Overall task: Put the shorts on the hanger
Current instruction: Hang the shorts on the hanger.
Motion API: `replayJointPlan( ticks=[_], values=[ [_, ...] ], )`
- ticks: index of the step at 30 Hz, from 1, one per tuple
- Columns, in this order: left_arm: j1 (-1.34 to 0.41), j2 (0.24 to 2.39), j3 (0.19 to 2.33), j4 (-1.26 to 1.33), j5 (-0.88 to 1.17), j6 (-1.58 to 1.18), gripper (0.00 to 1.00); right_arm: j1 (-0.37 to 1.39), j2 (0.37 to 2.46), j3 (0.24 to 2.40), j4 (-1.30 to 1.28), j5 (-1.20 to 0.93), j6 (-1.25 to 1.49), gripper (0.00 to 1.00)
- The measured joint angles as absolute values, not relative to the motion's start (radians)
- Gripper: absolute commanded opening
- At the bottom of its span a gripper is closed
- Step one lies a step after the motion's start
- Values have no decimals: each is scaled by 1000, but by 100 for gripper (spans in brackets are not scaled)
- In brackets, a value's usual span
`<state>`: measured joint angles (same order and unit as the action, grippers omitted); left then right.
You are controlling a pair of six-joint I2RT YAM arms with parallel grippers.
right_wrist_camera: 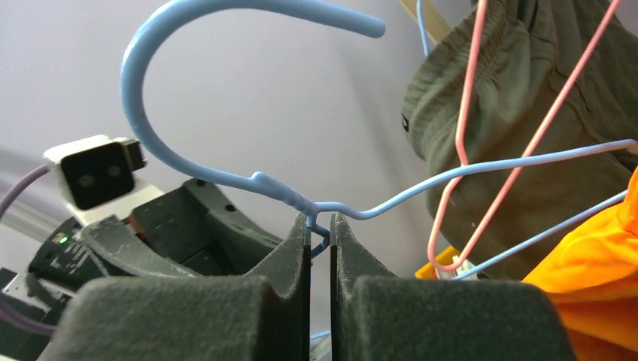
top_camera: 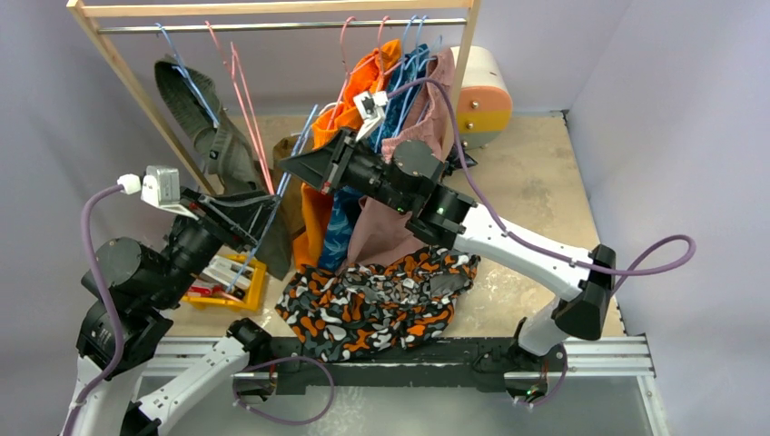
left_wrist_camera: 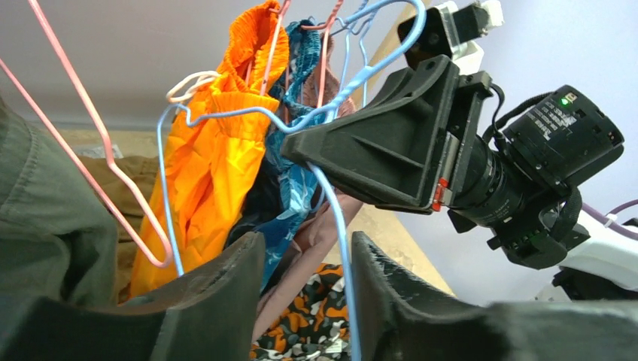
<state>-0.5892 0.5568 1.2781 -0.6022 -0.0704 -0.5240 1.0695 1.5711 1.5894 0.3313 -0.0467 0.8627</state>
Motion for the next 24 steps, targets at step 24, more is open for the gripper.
replayJointPlan(
  ticks=[24],
  values=[
    [-588, 511, 1387, -580, -130, -514, 73, 1073, 1119, 1471, 227, -290, 524, 0]
  ],
)
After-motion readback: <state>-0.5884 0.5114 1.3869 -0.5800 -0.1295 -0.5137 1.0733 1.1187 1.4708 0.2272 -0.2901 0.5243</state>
